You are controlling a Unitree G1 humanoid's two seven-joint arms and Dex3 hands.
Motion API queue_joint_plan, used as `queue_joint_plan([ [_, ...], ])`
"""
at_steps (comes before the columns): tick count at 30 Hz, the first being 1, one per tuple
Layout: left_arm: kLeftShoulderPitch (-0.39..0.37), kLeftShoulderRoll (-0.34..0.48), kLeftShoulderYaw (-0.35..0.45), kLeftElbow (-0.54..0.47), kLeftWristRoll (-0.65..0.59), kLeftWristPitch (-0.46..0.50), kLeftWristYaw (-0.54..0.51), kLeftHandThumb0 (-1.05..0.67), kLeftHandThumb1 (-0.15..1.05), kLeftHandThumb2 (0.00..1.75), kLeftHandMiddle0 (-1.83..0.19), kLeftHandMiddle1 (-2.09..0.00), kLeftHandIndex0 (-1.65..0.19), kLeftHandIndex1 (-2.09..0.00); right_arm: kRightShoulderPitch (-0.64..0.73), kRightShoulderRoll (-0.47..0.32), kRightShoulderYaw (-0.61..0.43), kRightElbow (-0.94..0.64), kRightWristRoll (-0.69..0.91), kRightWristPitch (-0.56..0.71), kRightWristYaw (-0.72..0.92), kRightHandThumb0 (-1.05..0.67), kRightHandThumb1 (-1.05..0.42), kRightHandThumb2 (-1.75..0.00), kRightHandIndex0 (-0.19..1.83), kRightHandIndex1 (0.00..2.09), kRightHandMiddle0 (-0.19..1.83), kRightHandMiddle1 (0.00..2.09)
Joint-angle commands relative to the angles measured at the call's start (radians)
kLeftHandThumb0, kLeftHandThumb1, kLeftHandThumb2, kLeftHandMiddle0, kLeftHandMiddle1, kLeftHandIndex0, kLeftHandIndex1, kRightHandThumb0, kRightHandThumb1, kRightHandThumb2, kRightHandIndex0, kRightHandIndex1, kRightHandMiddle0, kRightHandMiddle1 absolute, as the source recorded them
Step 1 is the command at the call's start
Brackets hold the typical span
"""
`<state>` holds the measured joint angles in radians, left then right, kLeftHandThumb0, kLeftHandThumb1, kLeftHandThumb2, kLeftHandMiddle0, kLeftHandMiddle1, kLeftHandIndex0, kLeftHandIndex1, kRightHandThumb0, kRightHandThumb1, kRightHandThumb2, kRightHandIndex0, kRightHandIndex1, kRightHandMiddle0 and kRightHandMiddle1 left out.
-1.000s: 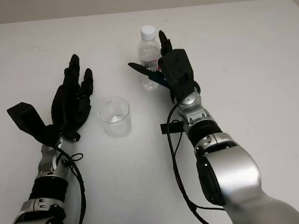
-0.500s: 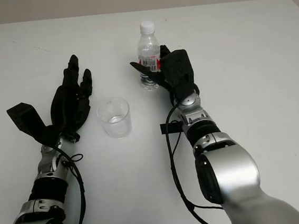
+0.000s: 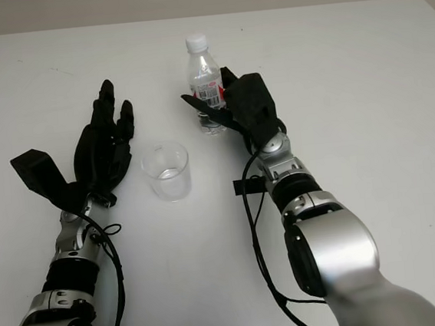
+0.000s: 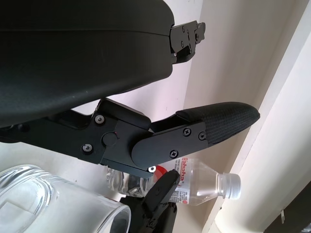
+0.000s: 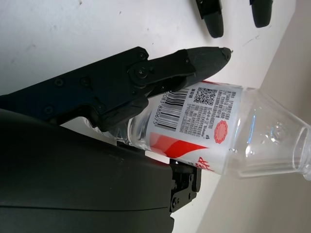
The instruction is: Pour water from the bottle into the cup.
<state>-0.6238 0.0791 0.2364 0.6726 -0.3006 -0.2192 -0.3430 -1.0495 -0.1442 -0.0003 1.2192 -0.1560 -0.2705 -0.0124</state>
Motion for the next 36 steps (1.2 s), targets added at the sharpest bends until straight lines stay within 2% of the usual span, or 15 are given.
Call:
queue_joint_plan([
  [1,0.027,-0.004,0.000,0.015,-0.002,0.000,-0.005,-0.84,1.05,0.70,0.19,0.00,0.19,0.00,0.004,-0.023,0.008,-0.027,-0.013,-0.044,-0.028,-0.43,-1.05,-0.41,1.38,2.09,1.12,2.09],
  [5,0.026,-0.002,0.000,0.015,-0.003,0.003,-0.010,-0.84,1.05,0.70,0.19,0.00,0.19,0.00,0.025,-0.057,0.052,-0.041,-0.080,-0.139,-0.100,-0.38,-1.05,-0.41,1.37,2.09,1.09,2.09],
  [10,0.022,0.001,0.004,0.022,-0.010,0.004,-0.029,-0.84,1.05,0.70,0.19,0.00,0.19,0.00,0.038,-0.111,0.131,-0.065,-0.196,-0.193,-0.211,-0.39,-1.05,-0.39,1.28,2.09,1.03,2.09],
  [17,0.015,0.000,0.008,0.024,-0.014,0.013,-0.037,-0.84,1.05,0.69,0.19,0.00,0.19,0.00,0.056,-0.192,0.239,-0.141,-0.362,-0.196,-0.348,-0.45,-1.05,-0.42,1.27,2.09,0.91,2.09],
  [21,0.011,0.001,0.006,0.029,-0.010,0.007,-0.037,-0.84,1.05,0.69,0.19,0.00,0.19,0.00,0.074,-0.222,0.286,-0.185,-0.442,-0.195,-0.437,-0.45,-1.05,-0.36,1.31,2.09,0.85,2.09],
  [27,0.005,0.002,0.005,0.031,-0.011,0.014,-0.039,-0.85,1.05,0.68,0.19,0.00,0.19,0.00,0.086,-0.273,0.359,-0.208,-0.552,-0.225,-0.540,-0.45,-1.05,-0.33,1.38,2.09,0.90,2.09],
  [36,0.002,-0.002,0.007,0.035,-0.013,0.012,-0.035,-0.84,1.05,0.69,0.19,0.00,0.19,0.00,0.084,-0.321,0.446,-0.224,-0.681,-0.255,-0.715,-0.46,-1.05,-0.29,1.30,2.09,0.90,2.09],
])
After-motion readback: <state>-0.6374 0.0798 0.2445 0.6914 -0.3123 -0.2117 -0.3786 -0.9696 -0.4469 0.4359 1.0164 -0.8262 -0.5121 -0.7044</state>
